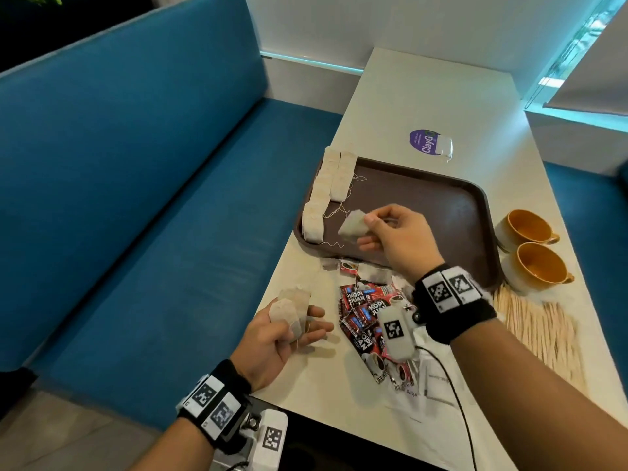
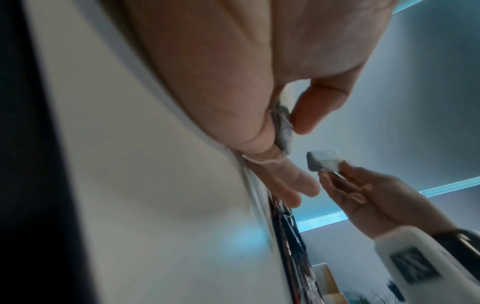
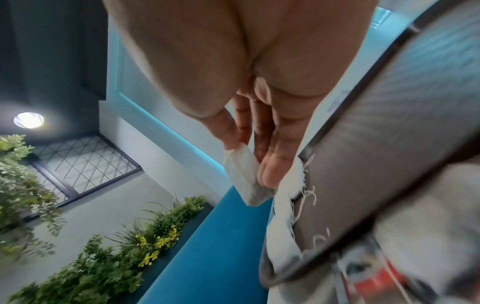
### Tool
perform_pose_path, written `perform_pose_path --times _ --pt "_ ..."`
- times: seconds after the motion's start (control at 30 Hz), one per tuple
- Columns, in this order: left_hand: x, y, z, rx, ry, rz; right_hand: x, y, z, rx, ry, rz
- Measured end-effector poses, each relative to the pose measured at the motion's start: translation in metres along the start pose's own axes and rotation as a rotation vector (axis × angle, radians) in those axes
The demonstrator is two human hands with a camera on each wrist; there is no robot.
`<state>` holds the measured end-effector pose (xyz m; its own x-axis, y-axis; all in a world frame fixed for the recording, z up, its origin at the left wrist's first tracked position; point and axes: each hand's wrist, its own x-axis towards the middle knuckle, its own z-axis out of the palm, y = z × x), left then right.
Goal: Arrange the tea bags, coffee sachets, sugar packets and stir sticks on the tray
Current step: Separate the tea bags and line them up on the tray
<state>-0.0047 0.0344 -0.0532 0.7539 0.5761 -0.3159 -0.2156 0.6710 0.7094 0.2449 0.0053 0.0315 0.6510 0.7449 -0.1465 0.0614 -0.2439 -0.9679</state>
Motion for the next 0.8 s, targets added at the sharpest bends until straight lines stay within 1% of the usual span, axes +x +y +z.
perform_pose_path --times 0.13,0.23,0.3,0.4,0.47,0.53,0.63,0.8 --pt "0.002 -0.002 -0.001 -0.031 0.012 -0.007 0.058 -0.011 -0.002 -0.062 0.017 -0.040" --pt "0.001 -0.002 -0.002 -0.053 0.000 -0.021 0.094 -0.011 0.004 -0.168 0.002 -0.025" --pt "0.001 -0.003 -0.003 -0.059 0.006 -0.031 0.110 -0.006 0.009 -0.244 -0.050 0.029" --pt "0.002 -0.003 -0.004 -0.064 0.023 -0.046 0.125 0.002 0.017 -0.351 -0.201 0.139" --pt "0.003 -0.003 -0.004 -0.061 0.029 -0.060 0.135 0.005 0.022 -0.366 -0.246 0.174" --pt "0.004 -0.003 -0.005 -0.060 0.038 -0.077 0.147 0.006 0.026 -0.375 -0.220 0.166" --pt "0.004 -0.003 -0.007 -0.047 0.025 -0.092 0.162 0.006 0.031 -0.391 -0.141 0.143" --pt "0.004 -0.004 -0.008 -0.060 -0.003 -0.103 0.174 0.006 0.034 -0.478 -0.055 0.095"
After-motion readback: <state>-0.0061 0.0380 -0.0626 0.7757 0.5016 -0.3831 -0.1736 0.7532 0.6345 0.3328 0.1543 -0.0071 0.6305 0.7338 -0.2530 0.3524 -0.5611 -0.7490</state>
